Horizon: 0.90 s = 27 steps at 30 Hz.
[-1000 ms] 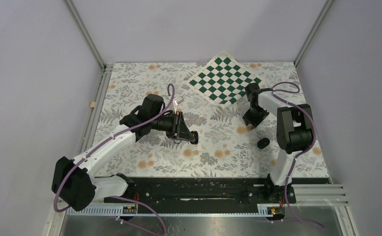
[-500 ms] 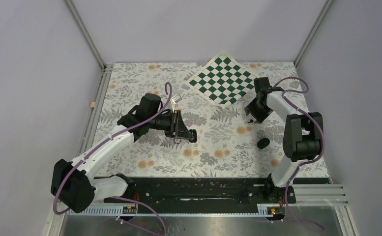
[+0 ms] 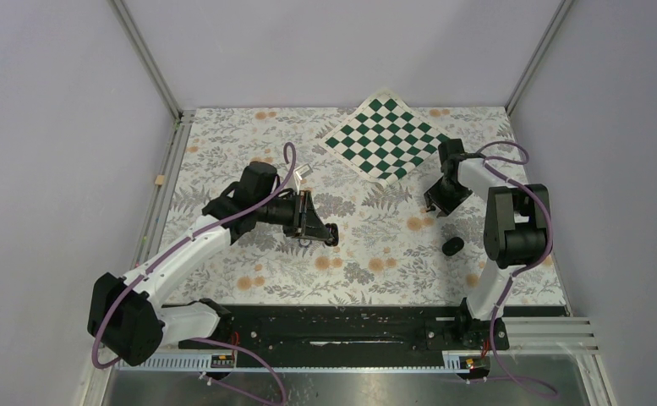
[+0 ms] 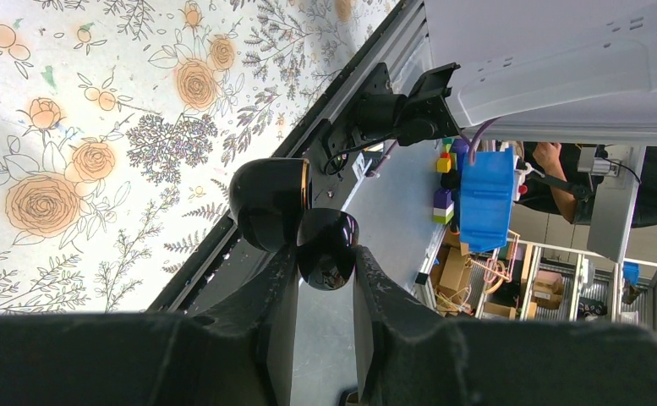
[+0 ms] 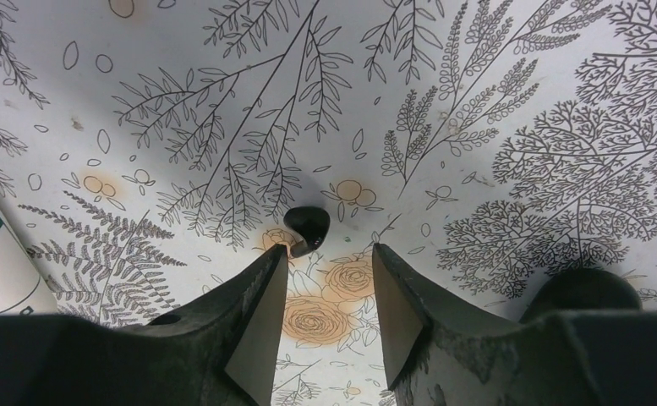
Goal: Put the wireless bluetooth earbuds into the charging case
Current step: Move the left earbud to the center of the board.
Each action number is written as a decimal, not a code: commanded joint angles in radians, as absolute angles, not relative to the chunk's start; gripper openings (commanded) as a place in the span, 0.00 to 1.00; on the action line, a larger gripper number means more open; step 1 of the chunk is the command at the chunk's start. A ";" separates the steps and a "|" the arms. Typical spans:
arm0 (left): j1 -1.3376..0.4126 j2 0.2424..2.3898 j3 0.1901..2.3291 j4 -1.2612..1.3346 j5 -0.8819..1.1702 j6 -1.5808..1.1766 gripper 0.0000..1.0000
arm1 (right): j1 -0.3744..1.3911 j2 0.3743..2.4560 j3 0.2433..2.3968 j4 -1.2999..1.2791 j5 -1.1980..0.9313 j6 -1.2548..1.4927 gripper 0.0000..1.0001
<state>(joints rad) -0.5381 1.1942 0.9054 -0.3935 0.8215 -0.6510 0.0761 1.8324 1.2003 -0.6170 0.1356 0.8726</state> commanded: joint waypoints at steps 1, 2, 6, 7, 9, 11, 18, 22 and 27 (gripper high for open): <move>-0.534 1.198 0.919 -0.342 0.849 -0.640 0.00 | 0.071 1.845 1.231 -0.659 0.164 0.875 0.49; -0.533 1.198 0.920 -0.342 0.846 -0.639 0.00 | 0.071 1.845 1.232 -0.660 0.163 0.875 0.49; -0.534 1.195 0.913 -0.334 0.846 -0.646 0.00 | 0.071 1.854 1.250 -0.675 0.162 0.868 0.49; -0.533 1.189 0.907 -0.322 0.851 -0.650 0.00 | 0.071 1.864 1.265 -0.687 0.163 0.872 0.48; -0.534 1.176 0.893 -0.304 0.853 -0.659 0.00 | 0.071 1.881 1.292 -0.710 0.167 0.875 0.47; -0.533 1.171 0.895 -0.308 0.854 -0.657 0.00 | 0.071 1.893 1.309 -0.721 0.171 0.881 0.44; -0.533 1.180 0.907 -0.321 0.852 -0.651 0.00 | 0.075 1.923 1.352 -0.761 0.180 0.845 0.40; -0.534 1.180 0.907 -0.318 0.848 -0.650 0.00 | 0.075 1.938 1.380 -0.793 0.181 0.827 0.40; -0.534 1.179 0.899 -0.297 0.851 -0.662 0.00 | 0.092 1.975 1.438 -0.851 0.194 0.798 0.40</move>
<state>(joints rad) -0.5381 1.1988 0.8967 -0.3630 0.8268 -0.6559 0.0765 1.9453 1.3670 -0.7681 0.1528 0.8326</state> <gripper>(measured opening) 0.246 0.402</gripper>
